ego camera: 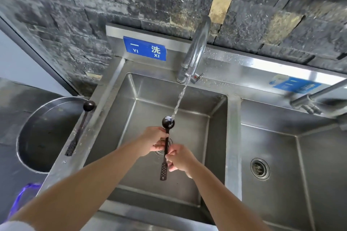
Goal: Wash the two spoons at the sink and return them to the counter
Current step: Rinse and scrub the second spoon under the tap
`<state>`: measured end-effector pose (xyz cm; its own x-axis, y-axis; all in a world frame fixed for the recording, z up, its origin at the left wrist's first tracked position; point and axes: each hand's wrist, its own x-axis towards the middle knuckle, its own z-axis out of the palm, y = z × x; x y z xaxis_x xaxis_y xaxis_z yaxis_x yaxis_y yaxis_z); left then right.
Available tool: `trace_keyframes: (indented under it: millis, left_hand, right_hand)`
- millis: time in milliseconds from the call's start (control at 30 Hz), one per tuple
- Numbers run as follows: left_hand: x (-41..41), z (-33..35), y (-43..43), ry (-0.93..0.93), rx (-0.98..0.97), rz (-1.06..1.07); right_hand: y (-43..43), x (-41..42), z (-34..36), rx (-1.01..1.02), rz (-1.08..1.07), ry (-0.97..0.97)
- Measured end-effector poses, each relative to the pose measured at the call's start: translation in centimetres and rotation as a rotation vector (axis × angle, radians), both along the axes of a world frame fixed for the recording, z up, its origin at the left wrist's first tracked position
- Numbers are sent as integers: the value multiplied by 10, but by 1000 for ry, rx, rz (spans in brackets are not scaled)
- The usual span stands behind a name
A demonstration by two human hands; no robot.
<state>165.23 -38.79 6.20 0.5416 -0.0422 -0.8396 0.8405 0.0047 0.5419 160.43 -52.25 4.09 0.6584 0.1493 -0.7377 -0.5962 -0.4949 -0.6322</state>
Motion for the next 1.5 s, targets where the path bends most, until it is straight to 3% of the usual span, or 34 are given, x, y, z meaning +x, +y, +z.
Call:
trace_keyframes:
  millis: [367, 667, 800, 933, 1067, 1300, 1500]
  left_hand:
    - [-5, 9, -11, -62, -70, -32]
    - [6, 17, -17, -206, 107, -83]
    - [15, 17, -21, -295, 81, -44]
    - [19, 16, -27, -315, 19, 36]
    - [26, 22, -37, -321, 36, 100]
    - [36, 29, -40, -315, 8, 222]
    - [33, 28, -49, -362, -102, 222]
  right_hand:
    - [-10, -19, 4, 9, -41, -35]
    - [-20, -7, 11, 37, 22, -55]
    - [-31, 19, 25, 128, -104, -41]
    - [-38, 56, 43, 204, -341, -135]
    - [-25, 81, 55, 172, -310, -278]
    - [2, 92, 52, 219, -316, -302]
    - [3, 93, 55, 31, -387, -467]
